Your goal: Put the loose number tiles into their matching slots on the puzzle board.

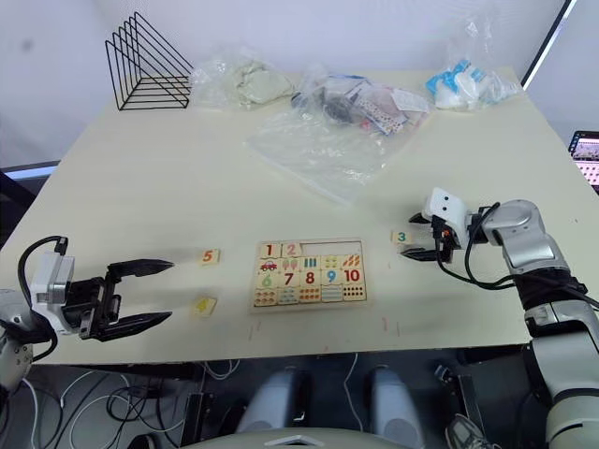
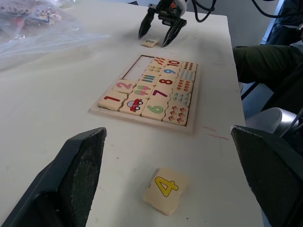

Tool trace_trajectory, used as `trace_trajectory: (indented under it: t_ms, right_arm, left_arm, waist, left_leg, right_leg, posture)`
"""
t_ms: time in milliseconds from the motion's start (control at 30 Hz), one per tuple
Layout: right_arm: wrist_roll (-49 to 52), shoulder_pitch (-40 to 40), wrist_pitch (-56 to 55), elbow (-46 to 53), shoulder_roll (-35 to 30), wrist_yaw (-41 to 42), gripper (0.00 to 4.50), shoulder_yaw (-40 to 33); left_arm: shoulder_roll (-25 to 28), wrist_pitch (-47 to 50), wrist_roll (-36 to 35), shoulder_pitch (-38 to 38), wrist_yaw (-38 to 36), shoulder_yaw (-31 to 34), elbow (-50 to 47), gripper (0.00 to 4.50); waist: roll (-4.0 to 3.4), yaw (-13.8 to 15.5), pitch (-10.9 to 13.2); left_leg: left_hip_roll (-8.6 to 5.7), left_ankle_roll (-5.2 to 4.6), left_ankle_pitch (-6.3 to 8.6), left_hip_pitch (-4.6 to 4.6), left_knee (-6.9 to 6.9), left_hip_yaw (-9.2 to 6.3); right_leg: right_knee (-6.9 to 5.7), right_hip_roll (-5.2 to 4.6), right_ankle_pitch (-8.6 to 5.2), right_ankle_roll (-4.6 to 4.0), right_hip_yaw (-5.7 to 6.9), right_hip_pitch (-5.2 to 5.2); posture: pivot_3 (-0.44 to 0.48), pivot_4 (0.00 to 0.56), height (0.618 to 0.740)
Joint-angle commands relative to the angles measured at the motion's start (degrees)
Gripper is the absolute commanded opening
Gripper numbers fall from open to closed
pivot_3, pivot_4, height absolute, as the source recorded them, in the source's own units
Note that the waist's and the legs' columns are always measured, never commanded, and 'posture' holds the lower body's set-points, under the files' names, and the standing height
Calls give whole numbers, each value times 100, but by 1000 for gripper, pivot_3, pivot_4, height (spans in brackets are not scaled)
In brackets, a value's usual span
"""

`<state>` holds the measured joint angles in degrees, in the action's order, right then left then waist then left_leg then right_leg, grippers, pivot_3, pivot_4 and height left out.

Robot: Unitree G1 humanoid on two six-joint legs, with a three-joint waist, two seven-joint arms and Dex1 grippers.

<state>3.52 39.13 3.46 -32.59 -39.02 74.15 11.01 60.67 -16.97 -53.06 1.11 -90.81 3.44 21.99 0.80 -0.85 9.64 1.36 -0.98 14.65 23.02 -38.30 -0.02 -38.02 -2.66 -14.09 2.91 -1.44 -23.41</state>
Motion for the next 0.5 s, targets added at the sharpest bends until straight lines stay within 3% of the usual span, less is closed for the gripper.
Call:
trace_trajectory:
  t_ms: [33,100,133,333,500]
  right_arm:
    - [2,82,-152,33,18,73,2184,-34]
    - [0,60,-173,50,27,95,1222,-56]
    - [-9,55,-195,52,26,89,950,-64]
    - [104,-38,32,482,-16,89,903,-139]
    - [2,-123,937,1721,15,-343,903,-64]
  left_arm:
    - [147,-134,-97,-59,-169,-40,-16,4500]
    - [169,-153,-114,-58,-169,-63,-8,4500]
    - [180,-162,-120,-56,-169,-74,-4,4500]
    - [216,-195,-158,-8,-169,-79,18,4500]
    - [268,-226,-198,129,-169,-14,50,4500]
  waist:
    - [0,0,0]
    - [0,0,0]
    - [0,-1,0]
    - [-1,1,1]
    - [-4,-6,2]
  left_leg:
    - [0,0,0,0,0,0]
    - [0,0,0,0,0,2]
    - [0,0,0,0,0,1]
    - [0,0,0,0,0,0]
    - [1,0,0,1,2,-5]
  right_leg:
    - [0,0,0,0,0,0]
    - [0,0,0,0,-1,0]
    - [0,0,0,0,-1,0]
    - [0,0,0,0,0,0]
    - [-2,0,0,0,-1,-3]
  posture:
    - [0,150,740]
    - [0,150,740]
    - [0,150,740]
    - [0,150,740]
    - [0,150,740]
